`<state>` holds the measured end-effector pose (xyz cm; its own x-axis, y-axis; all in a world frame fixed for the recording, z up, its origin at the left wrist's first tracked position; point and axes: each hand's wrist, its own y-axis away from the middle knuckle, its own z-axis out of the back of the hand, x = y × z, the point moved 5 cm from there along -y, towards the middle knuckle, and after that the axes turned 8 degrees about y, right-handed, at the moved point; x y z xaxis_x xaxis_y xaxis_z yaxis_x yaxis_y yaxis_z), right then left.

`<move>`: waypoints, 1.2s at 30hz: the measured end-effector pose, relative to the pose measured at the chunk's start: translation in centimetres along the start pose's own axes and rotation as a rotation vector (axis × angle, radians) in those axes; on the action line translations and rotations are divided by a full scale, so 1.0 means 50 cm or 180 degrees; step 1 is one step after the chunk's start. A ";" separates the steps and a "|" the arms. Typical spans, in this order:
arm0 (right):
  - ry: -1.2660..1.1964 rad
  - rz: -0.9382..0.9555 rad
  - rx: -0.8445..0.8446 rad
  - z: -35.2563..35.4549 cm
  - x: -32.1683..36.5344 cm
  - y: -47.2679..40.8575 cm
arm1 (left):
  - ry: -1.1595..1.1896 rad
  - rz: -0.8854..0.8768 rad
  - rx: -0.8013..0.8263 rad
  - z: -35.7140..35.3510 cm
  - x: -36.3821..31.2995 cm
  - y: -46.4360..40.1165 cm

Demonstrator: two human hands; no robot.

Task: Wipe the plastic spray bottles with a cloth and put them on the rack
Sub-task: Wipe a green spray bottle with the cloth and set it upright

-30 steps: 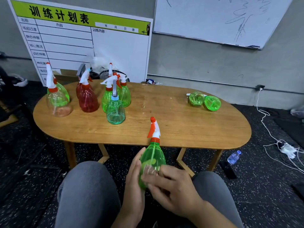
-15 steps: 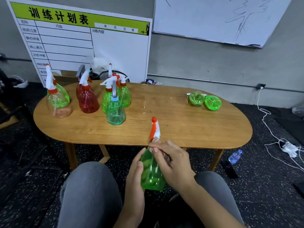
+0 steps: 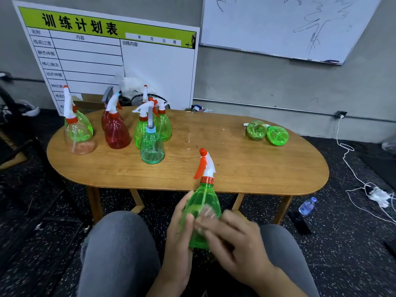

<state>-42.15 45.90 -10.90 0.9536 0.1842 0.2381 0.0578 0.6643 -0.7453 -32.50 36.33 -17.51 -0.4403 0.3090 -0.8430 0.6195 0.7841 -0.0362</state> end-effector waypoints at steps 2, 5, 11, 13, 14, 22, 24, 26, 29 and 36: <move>-0.0242 -0.0628 -0.0374 0.019 -0.040 -0.021 | -0.0014 -0.0034 0.0098 -0.002 0.005 -0.003; -0.0515 -0.1226 -0.0552 0.023 -0.095 -0.056 | 0.0135 0.0005 0.0147 -0.002 0.020 -0.009; -0.0628 -0.1309 -0.0251 -0.013 -0.107 -0.077 | 0.0435 0.0133 0.0307 -0.015 0.029 -0.014; -0.0548 -0.1298 -0.0177 -0.029 -0.096 -0.068 | 0.0362 0.0109 0.0268 -0.012 0.028 -0.012; -0.0483 -0.1283 -0.0137 -0.036 -0.089 -0.060 | 0.0305 0.0081 0.0211 -0.007 0.028 -0.013; 0.0059 0.0338 0.0531 -0.046 0.020 0.040 | 0.0074 -0.0020 -0.0016 0.016 0.018 -0.013; 0.0258 0.0470 0.0448 -0.039 0.019 0.040 | 0.0040 -0.0053 0.0001 0.011 0.012 -0.012; 0.0407 0.0489 0.0369 -0.034 0.013 0.025 | -0.0090 -0.0098 -0.0023 0.009 0.013 -0.014; 0.0452 -0.0054 0.0212 -0.031 -0.021 -0.023 | -0.0301 -0.0135 -0.0067 0.010 0.018 -0.019; 0.0186 -0.0996 0.0217 -0.060 -0.080 -0.070 | -0.0458 -0.0149 -0.0123 0.021 0.034 -0.019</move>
<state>-45.29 40.66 -11.12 0.9082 -0.0773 0.4113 0.3328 0.7294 -0.5977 -33.16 35.55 -19.45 -0.3687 0.1933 -0.9092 0.5737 0.8169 -0.0590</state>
